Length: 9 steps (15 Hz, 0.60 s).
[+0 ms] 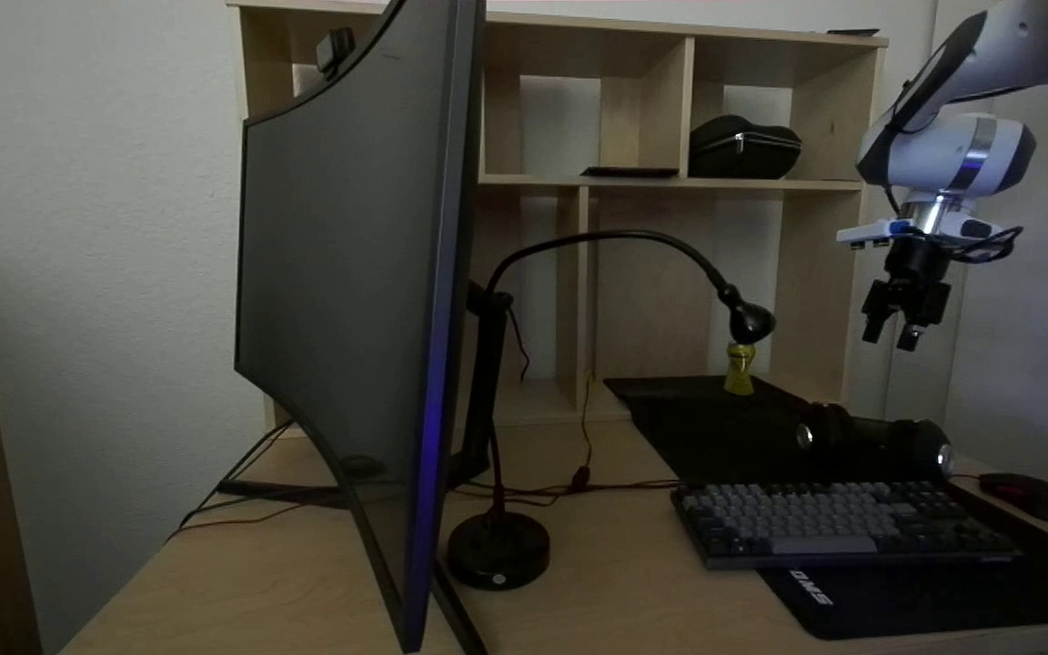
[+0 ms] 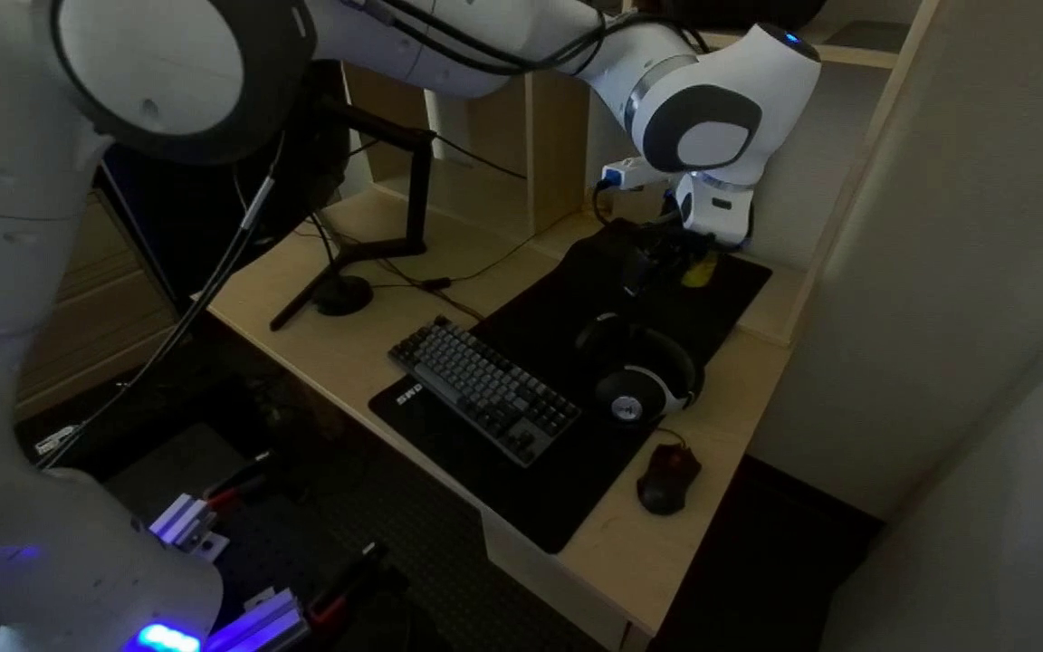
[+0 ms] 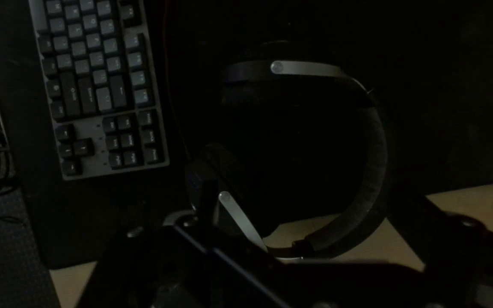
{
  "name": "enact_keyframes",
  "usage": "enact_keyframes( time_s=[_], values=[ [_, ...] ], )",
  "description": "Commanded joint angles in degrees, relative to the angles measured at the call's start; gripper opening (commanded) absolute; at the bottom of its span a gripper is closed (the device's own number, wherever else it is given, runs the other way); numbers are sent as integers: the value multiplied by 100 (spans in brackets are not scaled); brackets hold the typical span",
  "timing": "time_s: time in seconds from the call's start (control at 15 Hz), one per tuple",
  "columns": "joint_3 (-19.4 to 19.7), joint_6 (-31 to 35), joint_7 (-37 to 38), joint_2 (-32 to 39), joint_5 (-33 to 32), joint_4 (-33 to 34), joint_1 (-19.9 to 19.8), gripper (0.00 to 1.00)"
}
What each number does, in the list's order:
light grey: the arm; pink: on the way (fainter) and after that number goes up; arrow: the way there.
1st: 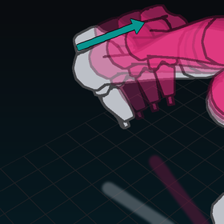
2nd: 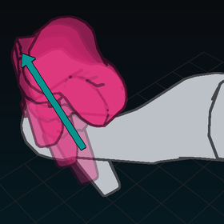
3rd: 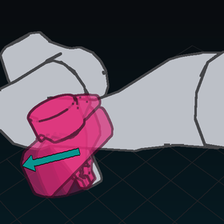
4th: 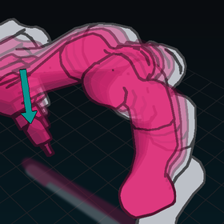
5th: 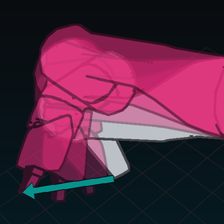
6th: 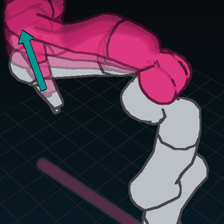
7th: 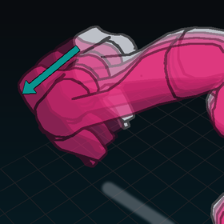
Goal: Hang the headphones behind the computer then move the lamp to the right
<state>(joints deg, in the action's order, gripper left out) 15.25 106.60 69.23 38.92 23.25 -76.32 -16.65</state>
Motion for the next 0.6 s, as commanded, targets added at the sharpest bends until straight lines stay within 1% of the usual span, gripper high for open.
enact_keyframes(
  time_s=[0.0, 0.13, 0.2, 0.33, 0.53],
  values=[
    [-135, -50, 135, 99, -72, 162, -121, 100],
    [-138, -123, 196, 165, -66, 291, -159, 100],
    [-146, -150, 534, 471, 85, 580, -244, 100],
    [-199, -38, 1038, 840, 396, 895, -436, 100],
    [-188, 327, 1660, 1304, 452, 1281, -600, 100]
  ],
)
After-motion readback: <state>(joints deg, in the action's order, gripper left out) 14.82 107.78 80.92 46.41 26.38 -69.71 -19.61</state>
